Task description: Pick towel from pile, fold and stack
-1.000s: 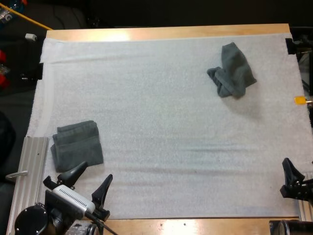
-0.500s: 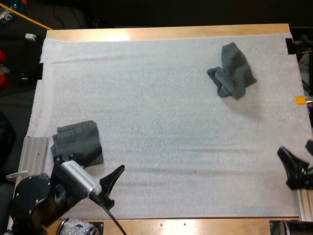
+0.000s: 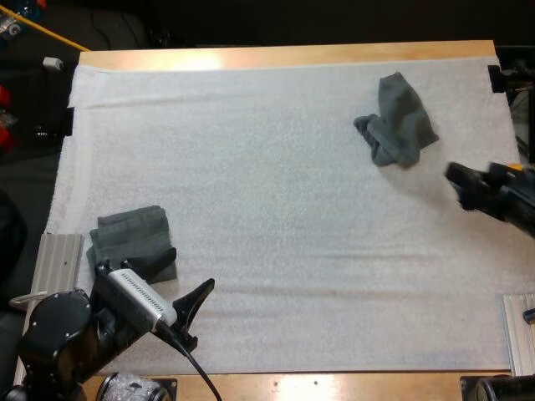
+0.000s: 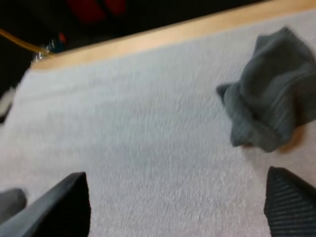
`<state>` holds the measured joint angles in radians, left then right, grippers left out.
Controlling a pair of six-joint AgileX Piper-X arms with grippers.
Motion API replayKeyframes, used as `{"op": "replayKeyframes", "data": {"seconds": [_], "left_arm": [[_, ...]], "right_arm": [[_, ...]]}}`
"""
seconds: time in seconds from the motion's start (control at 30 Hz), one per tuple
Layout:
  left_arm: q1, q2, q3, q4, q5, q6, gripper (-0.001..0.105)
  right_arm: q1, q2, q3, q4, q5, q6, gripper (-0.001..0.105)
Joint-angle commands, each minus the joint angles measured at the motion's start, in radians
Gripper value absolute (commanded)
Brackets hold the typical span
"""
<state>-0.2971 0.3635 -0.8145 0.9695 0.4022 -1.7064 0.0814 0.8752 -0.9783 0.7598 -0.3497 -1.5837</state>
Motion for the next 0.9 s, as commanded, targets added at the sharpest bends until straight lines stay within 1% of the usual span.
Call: {"op": "replayKeyframes", "data": {"seconds": [0.0,0.07,0.13,0.17,0.23,0.27,0.3,0.43,0.57,0.67,0.83,0.87], "left_arm": [[-0.005,0.000,-0.006,-0.011,0.006,-0.001,0.064],[-0.005,0.000,-0.006,-0.011,0.006,-0.001,0.064],[-0.005,0.000,-0.006,-0.011,0.006,-0.001,0.064],[-0.005,0.000,-0.006,-0.011,0.006,-0.001,0.064],[-0.005,0.000,-0.006,-0.008,0.006,-0.001,0.064],[-0.005,0.000,-0.006,-0.007,0.006,-0.001,0.064],[-0.005,0.000,-0.006,-0.004,0.006,-0.001,0.064],[-0.005,0.000,-0.006,-0.002,0.006,-0.001,0.064],[-0.005,0.000,-0.006,-0.002,0.006,-0.001,0.064],[-0.005,0.000,-0.006,-0.002,0.006,-0.001,0.064],[-0.005,0.000,-0.006,0.001,0.006,-0.010,0.064],[-0.005,0.000,-0.006,0.004,0.006,-0.011,0.064]], "right_arm": [[0.018,0.031,-0.006,-0.030,0.017,0.002,0.071],[0.050,0.096,-0.008,-0.069,0.046,0.024,0.071],[0.075,0.181,-0.008,-0.128,0.096,0.073,0.071],[0.077,0.213,-0.008,-0.148,0.108,0.099,0.071],[0.079,0.293,-0.008,-0.214,0.147,0.184,0.071],[0.079,0.317,-0.008,-0.233,0.160,0.204,0.071],[0.079,0.359,-0.008,-0.264,0.190,0.244,0.071],[0.079,0.479,-0.008,-0.337,0.241,0.321,0.071],[0.079,0.595,-0.008,-0.377,0.242,0.406,0.071],[0.079,0.682,-0.008,-0.412,0.242,0.506,0.071],[0.079,0.815,-0.008,-0.522,0.233,0.684,0.071],[0.079,0.826,-0.008,-0.539,0.231,0.702,0.070]]}}
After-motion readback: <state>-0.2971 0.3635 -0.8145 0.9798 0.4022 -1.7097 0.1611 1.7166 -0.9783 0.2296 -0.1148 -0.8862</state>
